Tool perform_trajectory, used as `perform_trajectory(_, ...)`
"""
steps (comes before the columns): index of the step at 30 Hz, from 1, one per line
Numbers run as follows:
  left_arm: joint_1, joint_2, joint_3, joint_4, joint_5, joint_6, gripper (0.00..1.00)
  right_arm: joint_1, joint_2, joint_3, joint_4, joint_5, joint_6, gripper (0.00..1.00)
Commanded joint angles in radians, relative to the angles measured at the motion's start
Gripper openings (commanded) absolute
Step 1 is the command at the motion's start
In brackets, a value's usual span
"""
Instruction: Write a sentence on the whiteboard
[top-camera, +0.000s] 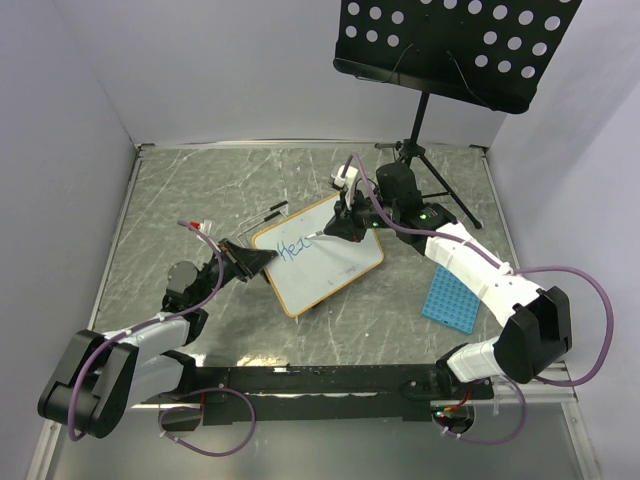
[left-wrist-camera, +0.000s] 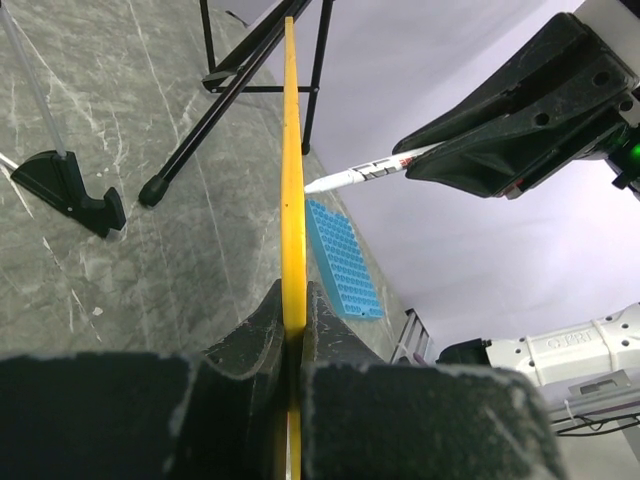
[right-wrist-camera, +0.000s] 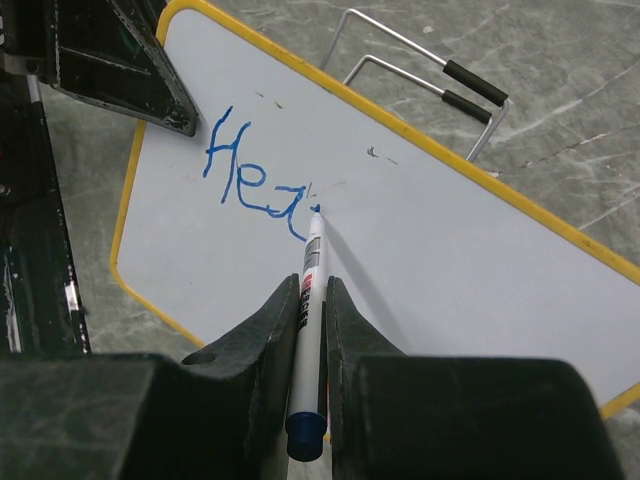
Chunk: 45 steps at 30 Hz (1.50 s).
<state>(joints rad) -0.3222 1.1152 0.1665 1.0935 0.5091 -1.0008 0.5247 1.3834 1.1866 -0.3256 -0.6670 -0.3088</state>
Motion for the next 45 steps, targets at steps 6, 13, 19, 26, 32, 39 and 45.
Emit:
perform_trajectory(6, 0.002, -0.052, 0.022, 0.14, -0.03, -0.045, 0.01, 0.0, -0.004, 0.007, -0.02, -0.016, -0.029, 0.0)
perform_trajectory(13, 0.002, -0.057, 0.021, 0.134, -0.038, -0.045, 0.01, 0.0, 0.003, 0.004, -0.043, -0.022, -0.041, 0.0)
perform_trajectory(19, 0.002, -0.055, 0.021, 0.131, -0.032, -0.041, 0.01, -0.002, 0.008, 0.013, -0.041, -0.022, -0.035, 0.0)
perform_trajectory(26, 0.002, -0.054, 0.021, 0.114, -0.009, -0.027, 0.01, 0.0, 0.019, 0.047, -0.017, -0.014, -0.009, 0.0)
perform_trajectory(32, 0.003, -0.048, 0.019, 0.114, 0.008, -0.024, 0.01, -0.002, 0.026, 0.065, -0.007, -0.003, 0.004, 0.0)
perform_trajectory(39, 0.002, -0.034, 0.021, 0.131, 0.017, -0.027, 0.01, -0.002, 0.031, 0.07, 0.005, 0.013, 0.014, 0.0)
perform_trajectory(45, 0.002, -0.034, 0.018, 0.134, 0.019, -0.03, 0.01, -0.002, 0.034, 0.073, 0.008, 0.044, 0.027, 0.0)
